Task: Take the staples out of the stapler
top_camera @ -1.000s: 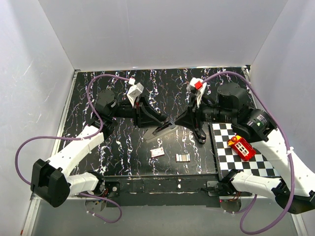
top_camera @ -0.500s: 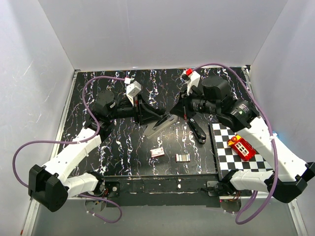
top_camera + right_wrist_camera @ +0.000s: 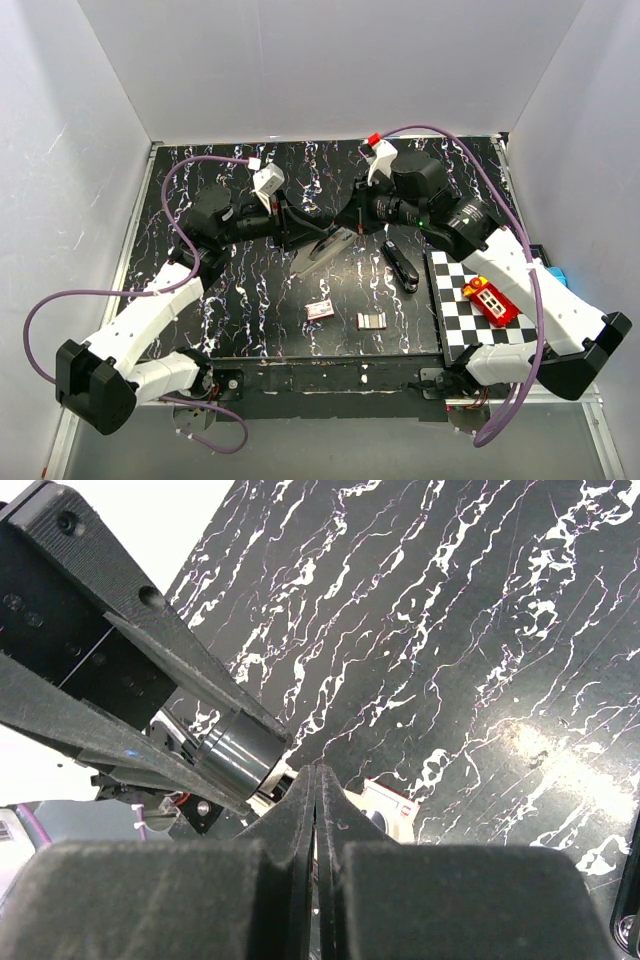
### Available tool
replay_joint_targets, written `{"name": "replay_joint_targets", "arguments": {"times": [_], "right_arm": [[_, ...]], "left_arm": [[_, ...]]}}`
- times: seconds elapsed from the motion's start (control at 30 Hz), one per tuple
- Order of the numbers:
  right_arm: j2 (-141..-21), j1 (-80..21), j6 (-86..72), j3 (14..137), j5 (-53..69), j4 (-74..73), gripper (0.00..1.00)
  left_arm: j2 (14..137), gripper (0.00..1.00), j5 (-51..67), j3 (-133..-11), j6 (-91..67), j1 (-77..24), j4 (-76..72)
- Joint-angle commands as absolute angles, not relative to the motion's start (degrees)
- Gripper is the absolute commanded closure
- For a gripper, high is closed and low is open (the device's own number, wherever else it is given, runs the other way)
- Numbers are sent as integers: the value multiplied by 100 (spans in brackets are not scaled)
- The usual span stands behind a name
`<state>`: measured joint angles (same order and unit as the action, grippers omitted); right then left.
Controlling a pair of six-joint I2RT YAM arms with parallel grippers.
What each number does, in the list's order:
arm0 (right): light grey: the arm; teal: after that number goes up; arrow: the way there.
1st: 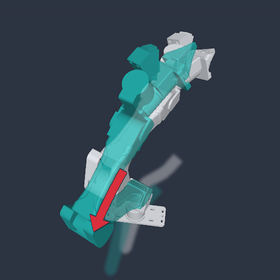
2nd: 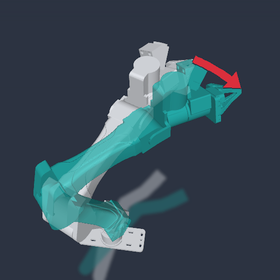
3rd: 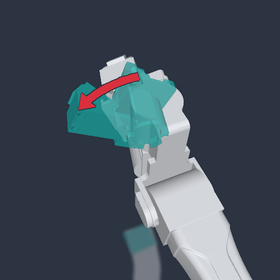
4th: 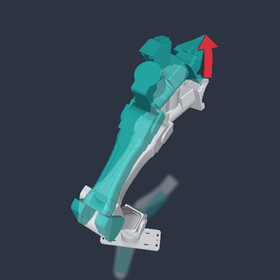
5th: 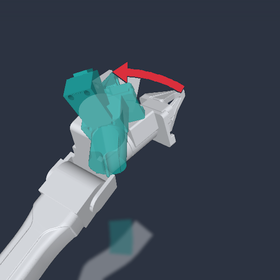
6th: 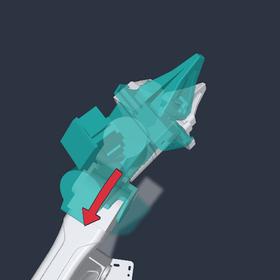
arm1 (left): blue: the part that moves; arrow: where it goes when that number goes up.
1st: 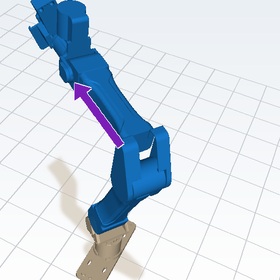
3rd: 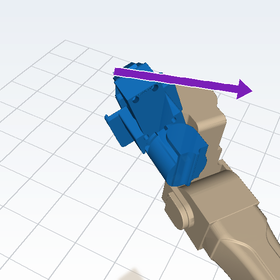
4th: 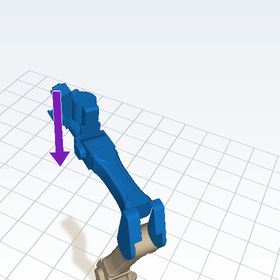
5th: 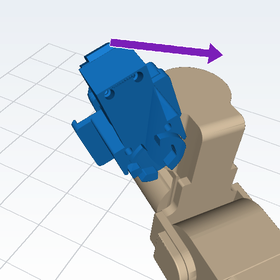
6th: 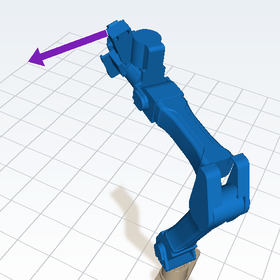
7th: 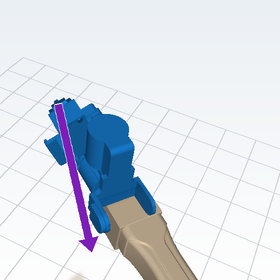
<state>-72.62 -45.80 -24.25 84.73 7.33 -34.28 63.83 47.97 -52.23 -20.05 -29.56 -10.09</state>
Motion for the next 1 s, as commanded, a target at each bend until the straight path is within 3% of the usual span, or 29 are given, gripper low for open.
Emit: {"name": "replay_joint_targets", "arguments": {"times": [0.0,0.97], "right_arm": [[-7304,-4649,-2637,8763,589,-3085,99],[-7717,-4763,-2813,7840,255,-2821,99]], "left_arm": [[6064,100,4614,-5405,-1925,-2936,-1222],[5722,100,3393,-5186,-1775,-2927,-1081]]}}
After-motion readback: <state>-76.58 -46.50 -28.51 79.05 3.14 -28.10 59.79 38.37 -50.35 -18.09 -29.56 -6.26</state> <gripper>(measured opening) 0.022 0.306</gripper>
